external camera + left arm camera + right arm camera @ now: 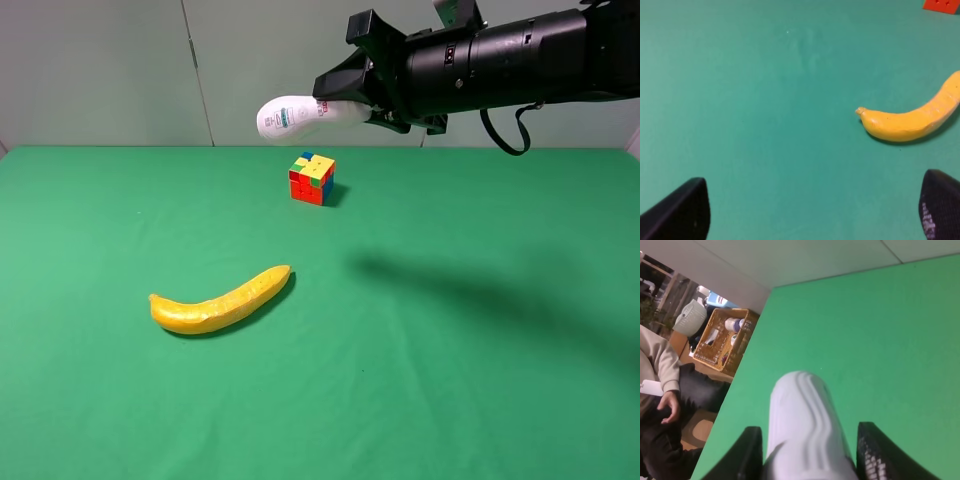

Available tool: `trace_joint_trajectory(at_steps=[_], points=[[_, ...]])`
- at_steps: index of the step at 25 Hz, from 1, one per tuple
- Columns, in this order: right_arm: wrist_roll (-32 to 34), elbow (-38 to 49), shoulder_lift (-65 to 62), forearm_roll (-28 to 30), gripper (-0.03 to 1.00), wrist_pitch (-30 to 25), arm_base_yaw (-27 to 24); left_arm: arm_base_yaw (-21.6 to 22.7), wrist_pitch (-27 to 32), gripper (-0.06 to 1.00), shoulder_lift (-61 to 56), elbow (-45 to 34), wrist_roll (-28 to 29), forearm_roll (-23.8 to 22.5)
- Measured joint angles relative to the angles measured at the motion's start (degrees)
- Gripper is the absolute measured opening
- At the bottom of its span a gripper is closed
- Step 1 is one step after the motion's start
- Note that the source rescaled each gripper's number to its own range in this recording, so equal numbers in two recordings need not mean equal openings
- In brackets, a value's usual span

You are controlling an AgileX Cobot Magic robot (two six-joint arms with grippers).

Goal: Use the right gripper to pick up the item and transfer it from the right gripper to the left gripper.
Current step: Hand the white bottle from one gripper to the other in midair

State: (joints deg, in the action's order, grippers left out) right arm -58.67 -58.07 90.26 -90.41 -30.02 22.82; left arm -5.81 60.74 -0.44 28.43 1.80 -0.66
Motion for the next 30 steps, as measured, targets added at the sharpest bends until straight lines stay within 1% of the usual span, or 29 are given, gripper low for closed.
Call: trace_joint_trajectory(at_steps=[4, 9, 17, 21, 28, 30], points=[[1.71, 0.00, 0.00, 2.53, 0.03, -0.06, 0.00, 0.00, 0.00, 0.78, 0.00, 0.00, 0.00, 0.00], [2.01, 0.00, 0.00, 3.67, 0.03, -0.35, 0.00, 0.00, 0.00, 0.78, 0.00, 0.00, 0.00, 0.00], [2.02, 0.00, 0.00, 3.98, 0.03, -1.91, 0.00, 0.00, 0.00, 0.78, 0.00, 0.00, 0.00, -0.12], [2.02, 0.00, 0.00, 4.17, 0.03, -2.97, 0.00, 0.00, 0.00, 0.78, 0.00, 0.00, -0.77, -1.77], [2.02, 0.00, 0.00, 4.18, 0.03, -3.77, 0.00, 0.00, 0.00, 0.78, 0.00, 0.00, -1.12, -1.83], [2.02, 0.00, 0.00, 4.18, 0.03, -4.20, 0.00, 0.00, -0.12, 0.78, 0.00, 0.00, -1.80, -2.53]])
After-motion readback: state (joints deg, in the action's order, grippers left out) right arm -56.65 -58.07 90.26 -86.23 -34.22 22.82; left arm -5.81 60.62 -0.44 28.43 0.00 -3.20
